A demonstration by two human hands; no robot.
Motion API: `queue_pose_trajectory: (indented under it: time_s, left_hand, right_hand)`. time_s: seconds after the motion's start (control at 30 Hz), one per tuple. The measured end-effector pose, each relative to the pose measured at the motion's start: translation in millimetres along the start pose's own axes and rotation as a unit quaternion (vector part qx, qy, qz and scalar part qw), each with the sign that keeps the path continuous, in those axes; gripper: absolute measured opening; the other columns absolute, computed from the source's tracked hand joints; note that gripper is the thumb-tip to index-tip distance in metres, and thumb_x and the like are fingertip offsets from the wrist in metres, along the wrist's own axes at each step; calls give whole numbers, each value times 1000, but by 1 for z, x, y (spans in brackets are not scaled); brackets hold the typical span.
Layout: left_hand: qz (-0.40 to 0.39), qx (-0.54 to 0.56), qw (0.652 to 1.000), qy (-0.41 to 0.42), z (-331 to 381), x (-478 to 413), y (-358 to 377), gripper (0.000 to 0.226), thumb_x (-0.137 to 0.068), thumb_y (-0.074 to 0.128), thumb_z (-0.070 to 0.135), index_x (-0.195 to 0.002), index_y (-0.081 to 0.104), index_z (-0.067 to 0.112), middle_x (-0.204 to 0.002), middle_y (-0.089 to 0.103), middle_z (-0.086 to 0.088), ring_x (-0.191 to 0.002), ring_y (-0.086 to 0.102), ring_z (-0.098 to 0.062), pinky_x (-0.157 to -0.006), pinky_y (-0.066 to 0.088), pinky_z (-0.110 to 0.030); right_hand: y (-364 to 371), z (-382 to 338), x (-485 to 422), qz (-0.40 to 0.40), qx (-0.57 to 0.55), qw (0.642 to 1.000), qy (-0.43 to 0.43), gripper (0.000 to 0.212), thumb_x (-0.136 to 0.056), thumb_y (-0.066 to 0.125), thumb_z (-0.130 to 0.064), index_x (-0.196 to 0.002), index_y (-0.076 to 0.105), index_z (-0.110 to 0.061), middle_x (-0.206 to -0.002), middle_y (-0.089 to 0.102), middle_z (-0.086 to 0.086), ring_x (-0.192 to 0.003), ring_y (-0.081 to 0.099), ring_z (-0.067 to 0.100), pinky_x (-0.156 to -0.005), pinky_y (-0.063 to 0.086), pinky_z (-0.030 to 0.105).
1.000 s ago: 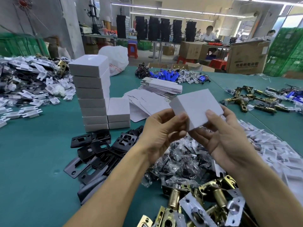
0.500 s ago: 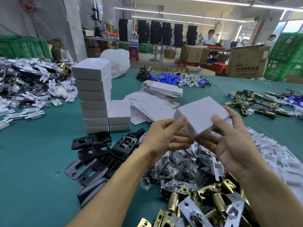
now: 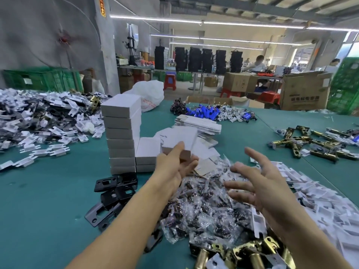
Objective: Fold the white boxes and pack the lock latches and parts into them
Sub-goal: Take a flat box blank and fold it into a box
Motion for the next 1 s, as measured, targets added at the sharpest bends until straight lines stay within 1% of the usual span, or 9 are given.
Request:
queue_pose_trajectory:
  time_s: [0.1,0.23,0.33,0.4,0.47,0.53,0.7,0.87,1.0]
  left_hand:
    - [77,31,996,18,5,-15,-20,20,-100,62,17,-100,44,7,-98,62,-23,-69,67,-28,-47,60,-31]
    - [152,27,986,61,8,-29,-41,20,-102,58,25,-95,46,11,-87,64,-14,-61,65,-21,-42,54,-26]
    - [204,4,976,73,10,-34,-54,39,-102,57,36,-120,48,3,-107,67,-16,-56,62,-17,-40,51,-22]
    - [236,8,969,76,11,-34,-60,49,-100,58,41,-126,51,0,-109,68,-17,-56,60,-16,-39,51,-20]
    - [244,56,965,73,9,-32,-59,47,-100,61,37,-125,50,0,-97,65,-15,-57,57,-16,-40,53,-22]
    - [247,107,961,67,8,-30,-56,42,-100,62,31,-127,47,3,-96,60,-15,-58,57,-17,-42,56,-25]
    - [280,161,942,94,8,-26,-63,40,-97,67,20,-123,46,-1,-82,59,-11,-50,56,-15,-46,57,-23]
    - [300,200,925,117,8,-29,-67,43,-95,68,13,-126,43,-3,-91,60,-12,-56,60,-16,-44,54,-20]
    - [297,220,919,135,6,-28,-67,30,-96,63,1,-113,39,5,-107,58,-17,-66,64,-20,-52,59,-24]
  right_hand:
    - [5,1,2,-24,15,1000,7,40,-93,64,-20,-130,55,-30,-113,66,11,-80,75,26,-61,59,31]
    - [6,0,2,-45,27,999,-1,22,-92,66,-22,-113,66,-30,-105,71,10,-80,74,26,-61,57,29]
    - [4,-1,1,-49,28,998,-6,17,-92,65,-23,-108,69,-28,-97,74,7,-80,74,27,-62,56,29]
    - [4,-1,1,-51,28,998,-6,16,-93,64,-22,-108,69,-26,-95,74,7,-80,73,27,-61,57,29]
    - [4,-1,1,-52,30,998,-6,16,-93,64,-21,-108,70,-24,-93,74,7,-78,73,27,-60,56,29]
    - [3,-2,1,-51,31,998,-6,16,-92,64,-21,-107,70,-23,-92,74,7,-76,73,25,-59,56,29]
    - [2,-4,3,-53,26,998,-4,16,-93,63,-21,-107,70,-22,-92,75,8,-75,73,25,-59,57,29]
    - [2,-3,3,-54,33,998,-3,16,-92,64,-22,-107,70,-23,-93,75,7,-77,73,25,-60,57,29]
    - [1,-2,3,-54,39,998,2,16,-93,63,-21,-107,70,-23,-93,75,7,-76,72,24,-61,58,30]
Point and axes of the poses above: each hand's wrist, its own x-axis away from the middle knuckle, its own y-axis out of the palm, z = x × y, the point moved 9 cm from there along -x, towards the middle knuckle
